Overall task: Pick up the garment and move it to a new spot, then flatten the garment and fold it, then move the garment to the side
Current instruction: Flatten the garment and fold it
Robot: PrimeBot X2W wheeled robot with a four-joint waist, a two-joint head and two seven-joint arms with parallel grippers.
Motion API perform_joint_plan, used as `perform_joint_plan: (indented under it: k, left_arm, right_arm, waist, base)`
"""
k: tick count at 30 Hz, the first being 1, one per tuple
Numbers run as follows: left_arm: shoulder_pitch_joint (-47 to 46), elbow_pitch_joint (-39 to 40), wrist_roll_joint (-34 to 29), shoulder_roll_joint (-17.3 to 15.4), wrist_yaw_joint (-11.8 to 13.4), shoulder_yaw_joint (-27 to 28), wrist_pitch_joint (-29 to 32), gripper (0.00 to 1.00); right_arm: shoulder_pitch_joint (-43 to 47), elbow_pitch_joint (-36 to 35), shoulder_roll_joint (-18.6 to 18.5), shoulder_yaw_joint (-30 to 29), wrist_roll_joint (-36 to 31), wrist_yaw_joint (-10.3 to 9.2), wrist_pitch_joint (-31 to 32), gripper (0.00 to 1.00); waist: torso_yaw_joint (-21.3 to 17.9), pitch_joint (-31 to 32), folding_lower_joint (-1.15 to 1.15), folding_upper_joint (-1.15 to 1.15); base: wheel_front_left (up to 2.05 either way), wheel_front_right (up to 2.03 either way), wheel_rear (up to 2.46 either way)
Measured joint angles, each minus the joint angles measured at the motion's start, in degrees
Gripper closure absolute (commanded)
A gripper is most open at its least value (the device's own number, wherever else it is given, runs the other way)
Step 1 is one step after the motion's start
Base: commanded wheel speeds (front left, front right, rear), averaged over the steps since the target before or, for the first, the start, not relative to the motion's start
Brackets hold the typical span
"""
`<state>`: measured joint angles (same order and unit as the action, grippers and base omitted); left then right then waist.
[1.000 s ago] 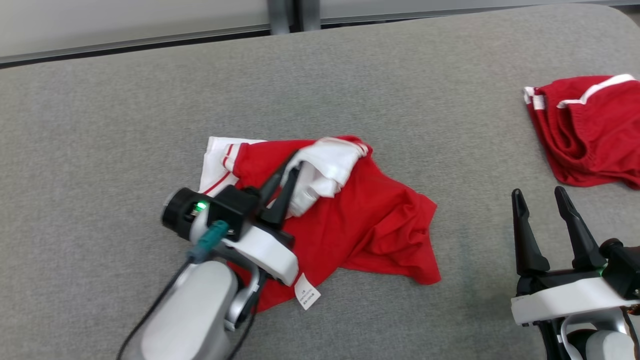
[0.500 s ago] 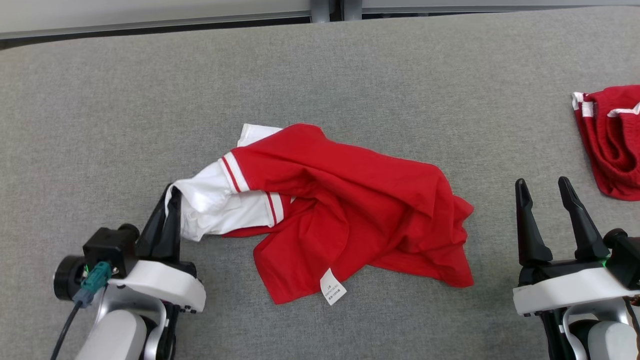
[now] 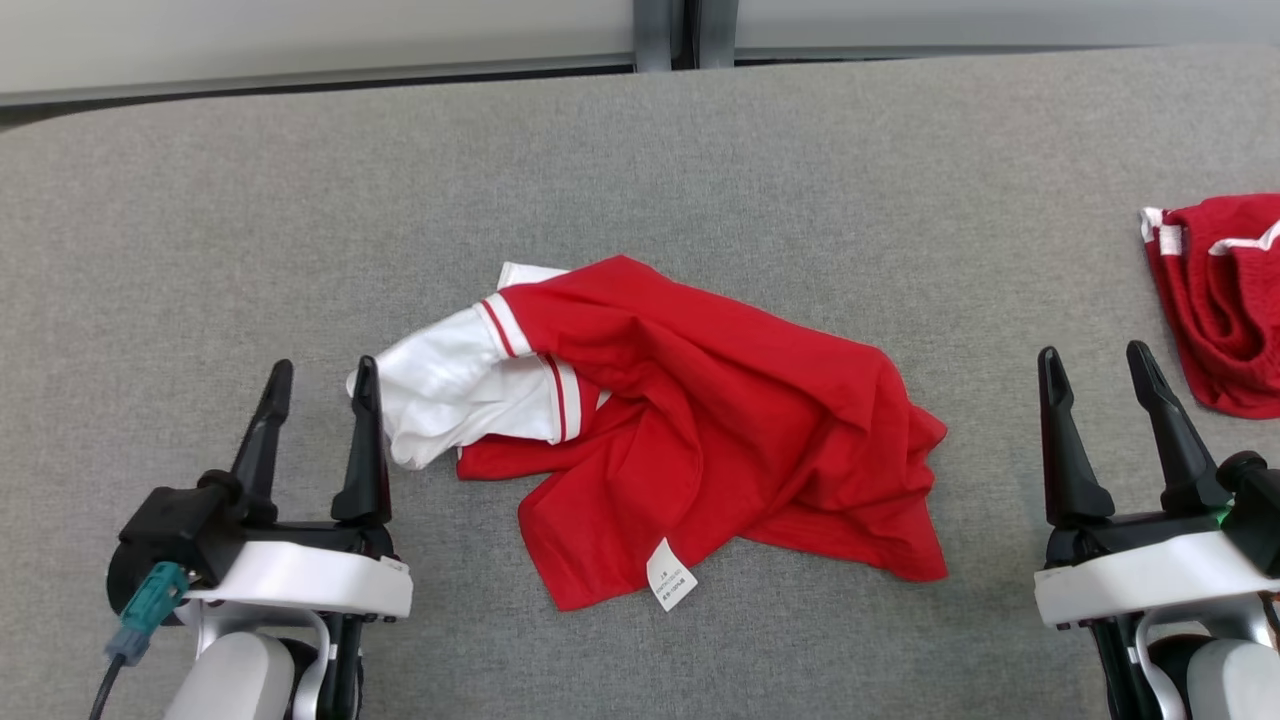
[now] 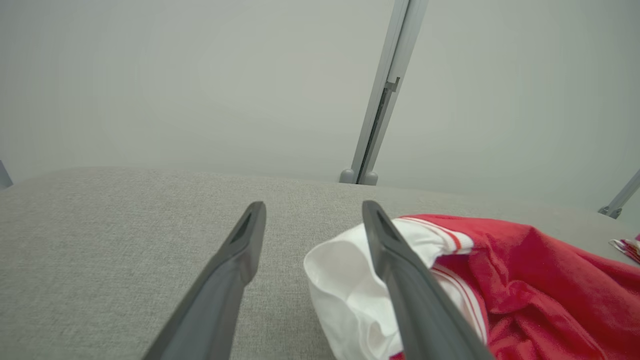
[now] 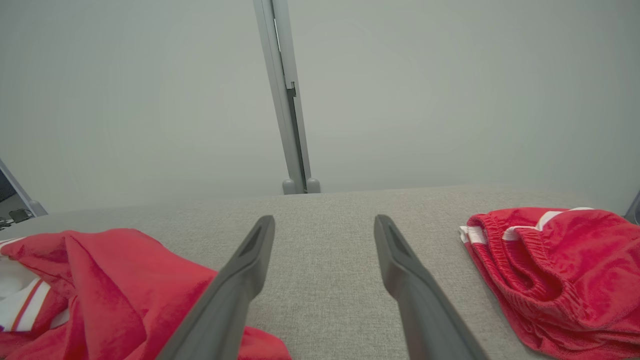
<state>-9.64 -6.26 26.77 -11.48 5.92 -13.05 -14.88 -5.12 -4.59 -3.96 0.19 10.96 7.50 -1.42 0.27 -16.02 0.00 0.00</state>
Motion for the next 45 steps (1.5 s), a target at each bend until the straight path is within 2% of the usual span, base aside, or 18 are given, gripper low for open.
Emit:
perform_joint_plan:
  k: [10,24,28,33,37,41,45]
  left_arm:
    - [3.86,4.28,-4.33,-2.08,1.14,3.55,-0.11,0.00]
    - [6.49,5.61,-5.28,-2.18,2.21,2.09,0.74,0.00]
    - [6.46,5.77,-5.33,-2.12,2.21,1.67,0.92,0.00]
    - [5.02,5.23,-5.33,-1.81,1.79,0.82,0.98,0.00]
    - [3.35,4.52,-5.53,-0.68,1.20,-0.42,0.71,0.00]
    - [1.94,3.75,-5.63,-0.29,0.66,-0.99,0.48,0.00]
    - [0.83,3.10,-5.83,0.12,0.18,-1.26,0.23,0.00]
  right_arm:
    - [3.16,-1.51,-0.85,0.31,-0.34,-0.01,1.97,0.00]
    - [5.13,-2.91,-1.01,0.48,-0.33,-0.01,3.15,0.00]
    - [5.08,-2.12,-1.37,4.70,-0.25,-0.01,4.00,0.00]
    - [4.82,2.00,-1.33,16.21,2.59,-0.01,5.56,0.00]
    - [4.66,8.28,-1.24,22.07,5.14,0.00,5.49,0.00]
    - [2.37,14.05,-0.91,22.65,5.91,-0.01,4.34,0.00]
    - [-0.53,18.70,-0.36,20.73,6.11,-0.01,2.58,0.00]
  waist:
    - [-0.04,5.12,0.00,0.00]
    - [0.00,7.30,0.00,0.00]
    - [0.52,6.85,0.00,0.00]
    - [1.78,5.90,0.00,0.00]
    - [3.36,4.94,0.00,0.00]
    - [4.78,3.49,0.00,0.00]
    - [5.86,2.05,0.00,0.00]
  base:
    - [0.00,0.00,0.00]
    - [0.00,0.00,0.00]
    - [0.00,0.00,0.00]
    - [0.00,0.00,0.00]
    - [0.00,0.00,0.00]
    - [0.00,0.00,0.00]
    - [0.00,0.00,0.00]
